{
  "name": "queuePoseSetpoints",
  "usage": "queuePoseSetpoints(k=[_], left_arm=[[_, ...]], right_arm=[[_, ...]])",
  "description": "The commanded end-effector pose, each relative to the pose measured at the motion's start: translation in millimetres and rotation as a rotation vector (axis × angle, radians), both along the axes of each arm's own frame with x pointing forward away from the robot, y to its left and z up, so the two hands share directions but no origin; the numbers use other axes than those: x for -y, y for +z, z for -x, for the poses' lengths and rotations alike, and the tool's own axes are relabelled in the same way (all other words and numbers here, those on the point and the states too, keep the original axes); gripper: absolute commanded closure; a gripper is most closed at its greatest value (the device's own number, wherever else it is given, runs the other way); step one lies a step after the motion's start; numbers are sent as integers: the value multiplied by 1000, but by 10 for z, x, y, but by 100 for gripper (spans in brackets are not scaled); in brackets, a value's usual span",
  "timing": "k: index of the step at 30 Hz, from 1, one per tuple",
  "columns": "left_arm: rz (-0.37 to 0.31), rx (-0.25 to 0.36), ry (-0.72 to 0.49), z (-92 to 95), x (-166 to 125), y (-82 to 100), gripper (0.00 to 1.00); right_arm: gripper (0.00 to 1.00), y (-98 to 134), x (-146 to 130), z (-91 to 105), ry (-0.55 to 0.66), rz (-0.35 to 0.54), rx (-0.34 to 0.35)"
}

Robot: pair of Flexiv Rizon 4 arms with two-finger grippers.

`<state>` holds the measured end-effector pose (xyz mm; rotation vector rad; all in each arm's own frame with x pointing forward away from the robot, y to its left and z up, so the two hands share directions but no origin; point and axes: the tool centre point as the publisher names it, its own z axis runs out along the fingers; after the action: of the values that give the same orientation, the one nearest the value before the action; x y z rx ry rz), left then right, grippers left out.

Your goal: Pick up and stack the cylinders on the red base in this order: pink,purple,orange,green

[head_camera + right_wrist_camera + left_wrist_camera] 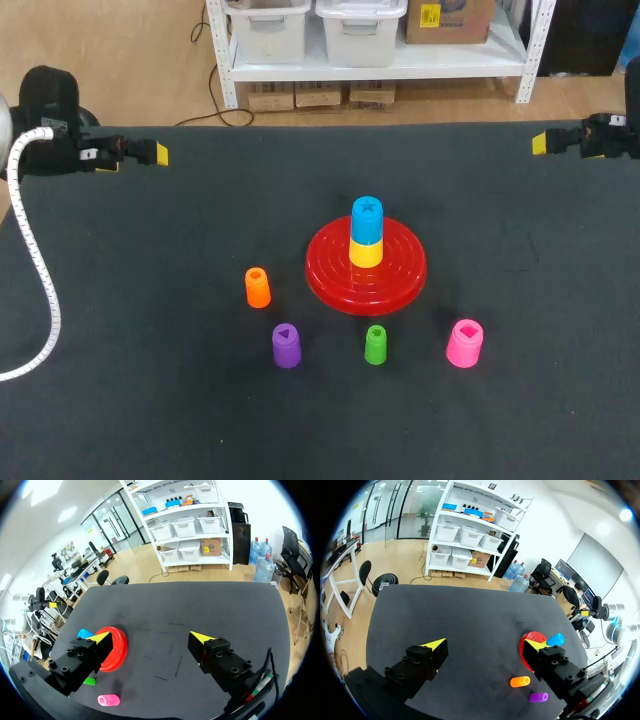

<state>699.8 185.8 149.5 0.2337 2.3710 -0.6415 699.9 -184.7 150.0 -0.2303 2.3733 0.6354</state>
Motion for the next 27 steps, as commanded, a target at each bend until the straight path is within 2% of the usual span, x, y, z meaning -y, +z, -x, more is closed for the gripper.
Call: queuePoseSetpoints(k=[1,19,21,23,25,26,27], left_arm=[[-6,-5,4,-1,10,13,0],[-6,-5,4,-1,10,13,0],[0,6,-75,27,31,14,0],[-72,62,-195,90,85,17,0],[-137,166,-412,234,152,29,0],[-173,200,-547,349,177,30,0],[-196,224,-625,419,186,22,0]], right_arm=[[0,0,3,-1,1,0,0],[0,0,3,-1,1,0,0],[0,0,3,-1,1,0,0],[0,0,3,-1,1,0,0],[0,0,3,-1,1,0,0],[0,0,3,-1,1,0,0],[0,0,3,-1,1,0,0]])
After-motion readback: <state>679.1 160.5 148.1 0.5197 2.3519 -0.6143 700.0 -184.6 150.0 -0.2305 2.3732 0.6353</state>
